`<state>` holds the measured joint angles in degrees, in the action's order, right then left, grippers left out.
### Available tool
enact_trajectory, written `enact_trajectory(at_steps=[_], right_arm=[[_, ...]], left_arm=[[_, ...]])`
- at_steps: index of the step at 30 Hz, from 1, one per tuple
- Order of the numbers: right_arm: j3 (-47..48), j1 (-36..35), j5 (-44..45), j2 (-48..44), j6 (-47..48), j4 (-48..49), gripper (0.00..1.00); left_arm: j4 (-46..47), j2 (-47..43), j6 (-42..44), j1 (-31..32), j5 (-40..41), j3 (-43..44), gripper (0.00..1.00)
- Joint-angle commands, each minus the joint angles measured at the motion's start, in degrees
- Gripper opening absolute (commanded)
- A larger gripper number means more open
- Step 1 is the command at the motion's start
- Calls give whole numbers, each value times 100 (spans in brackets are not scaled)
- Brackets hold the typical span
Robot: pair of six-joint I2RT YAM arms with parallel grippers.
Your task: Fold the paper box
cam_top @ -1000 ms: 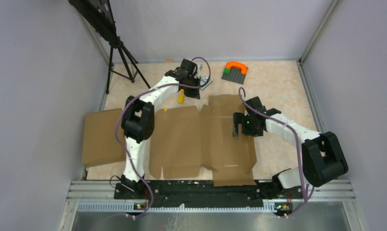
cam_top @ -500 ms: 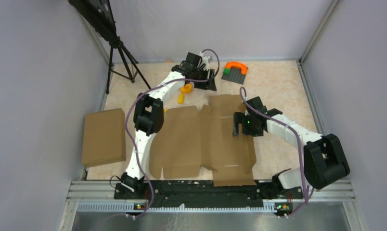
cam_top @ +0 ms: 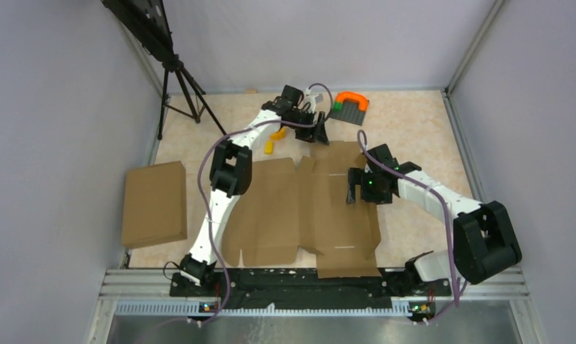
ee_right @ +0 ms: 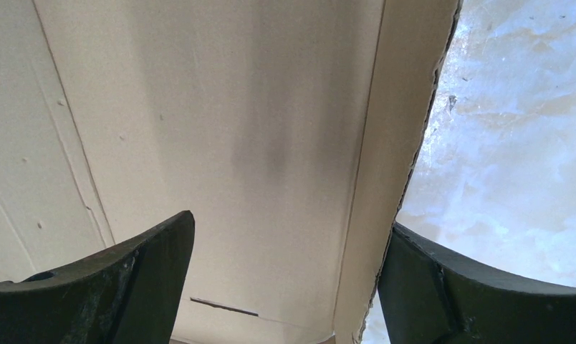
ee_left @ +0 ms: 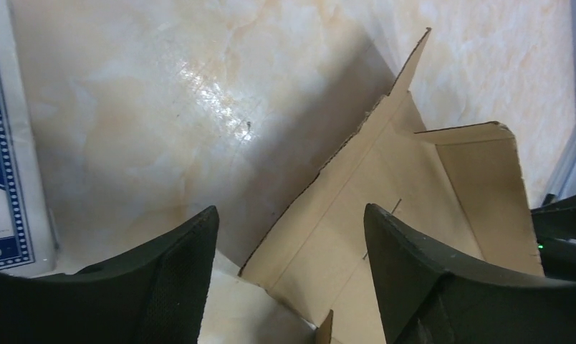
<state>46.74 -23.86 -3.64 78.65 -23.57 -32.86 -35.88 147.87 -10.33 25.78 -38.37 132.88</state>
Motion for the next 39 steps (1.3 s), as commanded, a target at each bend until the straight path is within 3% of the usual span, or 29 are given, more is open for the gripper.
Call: enact_trajectory(at_steps=[1,6,19,24,39], right_arm=[[85,-50,-49,-223,67,-42,88],[55,-50,-69,-206,59,-12,87],[-33,-16,171,-330,-113,83,84],[131,248,290,-314,-137,152,84],[1059,576,120,482,112,535,89]], left_arm=[[126,-144,-40,-45,-537,-4,72],[181,-276,-147,-114,-1164,-217,54],[446,-689,-193,-133,-1554,-1036,28],[908,-1077,-235,-126,-1488,-1576,24],[778,-1410,73,30,-1378,-1939,28]])
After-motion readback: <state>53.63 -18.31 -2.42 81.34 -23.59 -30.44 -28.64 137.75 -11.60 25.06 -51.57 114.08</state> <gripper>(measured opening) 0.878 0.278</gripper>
